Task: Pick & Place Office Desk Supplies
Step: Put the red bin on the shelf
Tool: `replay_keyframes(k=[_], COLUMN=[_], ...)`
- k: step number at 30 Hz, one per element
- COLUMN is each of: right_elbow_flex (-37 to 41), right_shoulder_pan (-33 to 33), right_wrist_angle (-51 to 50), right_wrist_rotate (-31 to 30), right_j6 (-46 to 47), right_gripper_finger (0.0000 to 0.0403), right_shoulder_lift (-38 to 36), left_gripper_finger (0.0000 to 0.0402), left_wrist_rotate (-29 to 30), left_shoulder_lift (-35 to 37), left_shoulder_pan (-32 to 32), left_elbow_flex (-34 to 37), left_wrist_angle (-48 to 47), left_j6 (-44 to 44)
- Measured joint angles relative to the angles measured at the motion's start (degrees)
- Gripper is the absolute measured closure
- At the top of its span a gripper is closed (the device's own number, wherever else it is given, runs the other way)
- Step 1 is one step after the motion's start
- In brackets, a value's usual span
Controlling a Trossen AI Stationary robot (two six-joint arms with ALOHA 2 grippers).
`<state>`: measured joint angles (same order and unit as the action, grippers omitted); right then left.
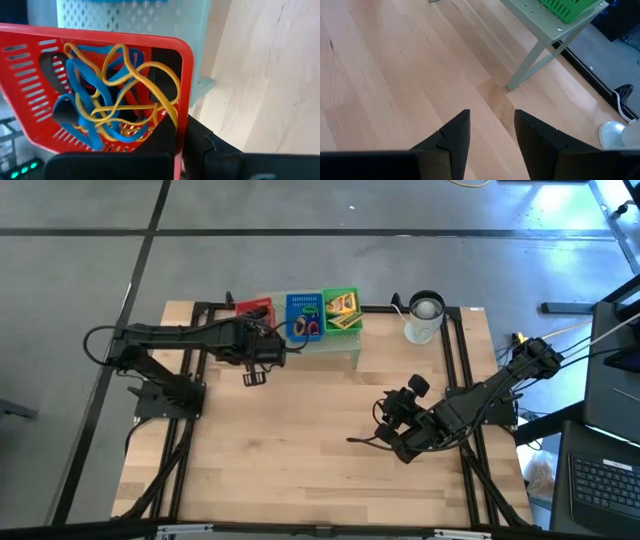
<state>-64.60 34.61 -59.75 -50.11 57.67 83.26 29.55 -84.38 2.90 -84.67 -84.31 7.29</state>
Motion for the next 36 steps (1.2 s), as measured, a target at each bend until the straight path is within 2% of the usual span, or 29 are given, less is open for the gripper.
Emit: replay_keyframes(k=[5, 15, 23, 36], right_elbow_flex=[0.0, 0.0, 0.0, 0.0], right_shoulder_pan=[0.0, 0.0, 0.0, 0.0], right_wrist_angle=[0.0, 0.0, 0.0, 0.0], right_wrist_rotate=[0.0, 0.1, 0.0, 0.0], right_j6=[0.0, 0.2, 0.2, 0.2], right_gripper_finger=[0.0248, 0.0248, 0.0248, 0.0248], right_shoulder_lift=[0.0, 0.0, 0.0, 0.0], left_gripper_finger=[0.0395, 0.0395, 0.0395, 0.0393], left_wrist_rotate=[-0.9, -3.7, -6.5, -6.7], left_shoulder_lift=[0.0, -0.3, -0.7, -0.7], left_shoulder_pan=[2.1, 6.8, 8.7, 9.6], left_elbow_flex=[1.7, 2.1, 2.1, 2.1], left_wrist_angle=[4.0, 5.7, 8.6, 10.0], left_j6=[-3.9, -6.2, -9.0, -11.9])
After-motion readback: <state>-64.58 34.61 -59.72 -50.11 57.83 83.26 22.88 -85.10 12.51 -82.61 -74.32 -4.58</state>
